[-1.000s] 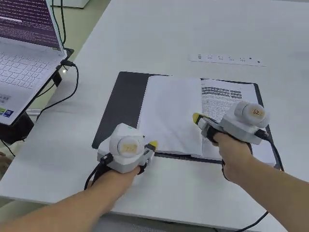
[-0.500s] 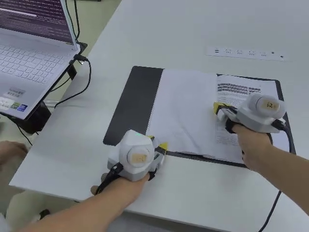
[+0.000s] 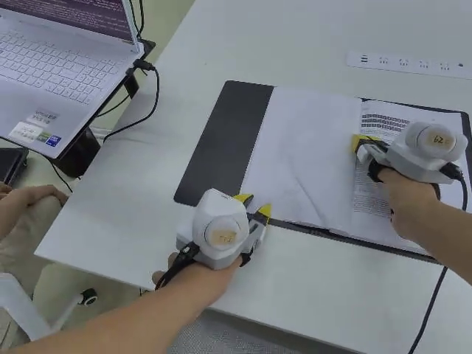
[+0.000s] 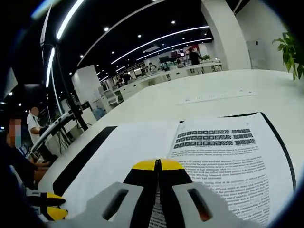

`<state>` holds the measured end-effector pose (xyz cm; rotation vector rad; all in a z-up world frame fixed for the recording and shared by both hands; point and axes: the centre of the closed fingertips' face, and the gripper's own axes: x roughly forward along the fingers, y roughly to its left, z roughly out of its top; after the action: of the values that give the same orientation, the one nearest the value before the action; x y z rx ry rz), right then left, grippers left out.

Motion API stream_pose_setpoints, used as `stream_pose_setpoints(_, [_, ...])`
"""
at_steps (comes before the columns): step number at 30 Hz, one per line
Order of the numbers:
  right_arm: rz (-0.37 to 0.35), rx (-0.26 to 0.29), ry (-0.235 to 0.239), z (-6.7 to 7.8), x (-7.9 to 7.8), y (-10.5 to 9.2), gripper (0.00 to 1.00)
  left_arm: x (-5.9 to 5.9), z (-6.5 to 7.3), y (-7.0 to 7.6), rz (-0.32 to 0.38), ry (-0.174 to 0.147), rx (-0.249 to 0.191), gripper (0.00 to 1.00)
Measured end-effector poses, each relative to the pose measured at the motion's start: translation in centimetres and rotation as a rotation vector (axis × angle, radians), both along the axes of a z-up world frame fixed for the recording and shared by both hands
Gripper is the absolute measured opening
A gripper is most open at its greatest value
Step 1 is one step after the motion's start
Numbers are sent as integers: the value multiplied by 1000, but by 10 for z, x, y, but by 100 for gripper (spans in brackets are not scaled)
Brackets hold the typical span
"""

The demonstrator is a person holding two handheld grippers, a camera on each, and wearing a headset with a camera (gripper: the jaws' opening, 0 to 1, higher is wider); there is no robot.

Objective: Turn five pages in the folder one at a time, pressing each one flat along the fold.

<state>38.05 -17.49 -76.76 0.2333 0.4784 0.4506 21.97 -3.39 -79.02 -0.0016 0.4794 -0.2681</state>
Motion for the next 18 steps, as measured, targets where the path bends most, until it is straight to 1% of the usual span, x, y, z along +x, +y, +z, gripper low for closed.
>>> stream_pose_setpoints(3, [1,3,-3,0,7,2,0,0,0,0,3,-2,-6,17])
stream_pose_setpoints(9, [4,3,-8,0,20,4,0,0,1,-1,2,-8,-1,16])
stream_pose_setpoints(13, [1,-2,-11,-3,34,2,0,0,2,-1,8,-12,-6,17])
stream_pose_setpoints(18, [5,-20,-18,1,38,6,0,0,2,-1,9,-19,-7,17])
